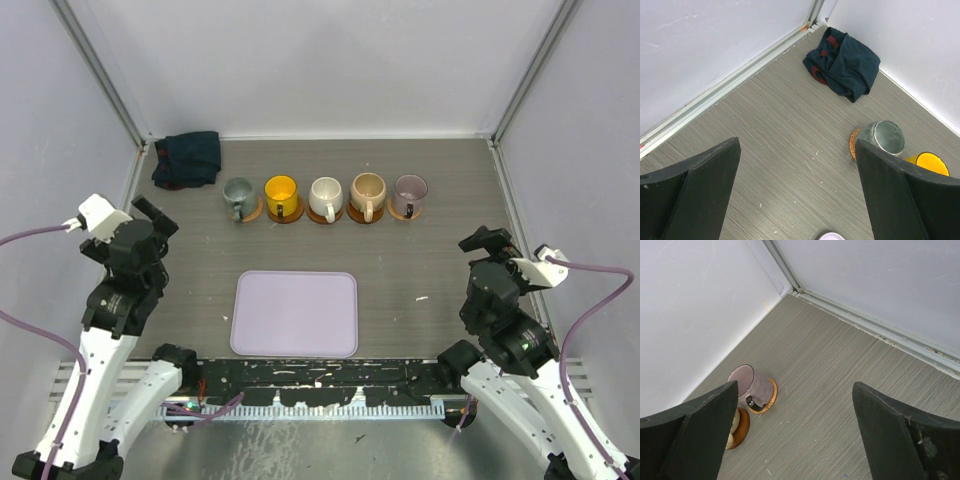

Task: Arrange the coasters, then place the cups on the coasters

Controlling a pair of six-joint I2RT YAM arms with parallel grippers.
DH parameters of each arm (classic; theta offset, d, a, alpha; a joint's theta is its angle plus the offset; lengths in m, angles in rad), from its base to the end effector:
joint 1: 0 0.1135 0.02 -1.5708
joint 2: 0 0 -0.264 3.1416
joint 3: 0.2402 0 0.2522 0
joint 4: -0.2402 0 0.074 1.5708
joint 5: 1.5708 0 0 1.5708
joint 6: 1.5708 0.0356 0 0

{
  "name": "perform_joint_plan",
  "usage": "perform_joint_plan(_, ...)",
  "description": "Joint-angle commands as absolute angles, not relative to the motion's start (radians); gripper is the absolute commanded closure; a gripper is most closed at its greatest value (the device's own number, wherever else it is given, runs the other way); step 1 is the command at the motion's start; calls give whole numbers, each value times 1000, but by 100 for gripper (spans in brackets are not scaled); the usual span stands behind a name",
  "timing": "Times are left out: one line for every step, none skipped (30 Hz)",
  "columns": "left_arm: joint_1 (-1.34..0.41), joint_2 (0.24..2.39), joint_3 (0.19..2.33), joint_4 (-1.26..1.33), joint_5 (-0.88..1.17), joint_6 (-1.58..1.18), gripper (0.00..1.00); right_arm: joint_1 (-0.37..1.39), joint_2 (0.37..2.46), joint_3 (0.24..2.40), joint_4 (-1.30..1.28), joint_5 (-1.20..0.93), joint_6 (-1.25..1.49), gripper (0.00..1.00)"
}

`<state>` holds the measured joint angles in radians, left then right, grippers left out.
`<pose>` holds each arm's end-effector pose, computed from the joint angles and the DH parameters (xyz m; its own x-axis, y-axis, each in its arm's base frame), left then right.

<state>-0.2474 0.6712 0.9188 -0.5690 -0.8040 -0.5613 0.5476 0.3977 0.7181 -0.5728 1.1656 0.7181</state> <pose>0.1320 -0.0069 0.3647 0.0029 -0.3816 -0.9243 -0.5800 0.7523 -0.3124 0.0814 0.0113 0.3279 0.2043 0.4284 -0.8802 0.5579 0.6879 0.4643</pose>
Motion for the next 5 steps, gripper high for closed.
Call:
perform_joint_plan(-246,655,921,-526,-870,-584,2,548,402,725,-560,1180,729,0)
perform_joint_plan(-245,655,921,-525,-869,-583,2,548,401,723,-560,1179,730,0)
perform_joint_plan(-246,657,921,-524,-866,-583,2,548,400,723,-559,1178,730,0)
perform_joint_plan(-245,657,919,-521,-863,-583,2,548,400,721,-558,1178,730,0)
perform_joint_plan(-246,658,918,-518,-861,-584,2,548,401,721,-558,1178,729,0)
